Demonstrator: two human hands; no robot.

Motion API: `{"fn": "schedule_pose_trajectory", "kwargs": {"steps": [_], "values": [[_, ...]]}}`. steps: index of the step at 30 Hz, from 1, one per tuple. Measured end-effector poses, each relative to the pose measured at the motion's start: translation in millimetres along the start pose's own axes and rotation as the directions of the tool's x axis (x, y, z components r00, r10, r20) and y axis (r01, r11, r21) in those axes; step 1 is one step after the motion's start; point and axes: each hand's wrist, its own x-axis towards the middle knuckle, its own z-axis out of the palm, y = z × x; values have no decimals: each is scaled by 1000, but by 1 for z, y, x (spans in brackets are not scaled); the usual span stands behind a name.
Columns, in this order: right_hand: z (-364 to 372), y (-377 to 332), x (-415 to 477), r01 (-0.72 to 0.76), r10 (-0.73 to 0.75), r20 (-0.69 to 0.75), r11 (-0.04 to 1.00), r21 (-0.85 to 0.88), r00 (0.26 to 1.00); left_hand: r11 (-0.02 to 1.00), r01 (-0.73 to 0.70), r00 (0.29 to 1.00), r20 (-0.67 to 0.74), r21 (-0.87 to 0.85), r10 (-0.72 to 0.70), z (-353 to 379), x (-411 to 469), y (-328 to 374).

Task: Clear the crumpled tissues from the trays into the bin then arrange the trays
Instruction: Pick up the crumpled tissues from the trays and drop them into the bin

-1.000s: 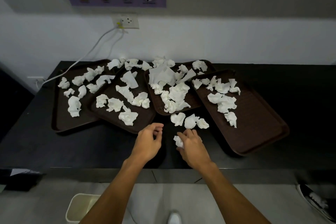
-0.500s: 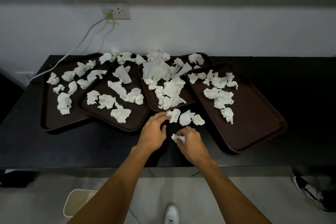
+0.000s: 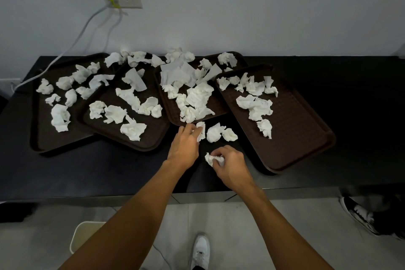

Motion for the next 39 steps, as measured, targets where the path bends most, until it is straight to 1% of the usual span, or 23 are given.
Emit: {"fn": "schedule_pose_trajectory", "kwargs": {"steps": [8,14,19,23,28,34,39], "values": [[-4,-9,2,-12,13,-35,999,37,999,989,145,989,17,31,-146,-8,-17,-10],[-1,-20,-1,-13,15,-22,998,65,1000,974,217,974,-59,-70,-221,-17,-50,-25],[8,-37,-1,-16,16,-1,994,105,1000,961,263,961,-62,-92,-269,-26,-81,-39],[20,-59,-2,5,-6,5,990,139,1000,925,296,930,-151,-239,-336,-42,-112,-48],[42,-93,-8,17,-22,27,984,179,999,860,266,900,-207,-436,-383,-75,-148,-65],[81,-151,-30,54,-70,64,972,228,995,820,276,838,-294,-501,-461,-115,-202,-95],[129,-202,-58,87,-116,102,963,254,988,775,324,789,-297,-543,-538,-140,-262,-135]]}}
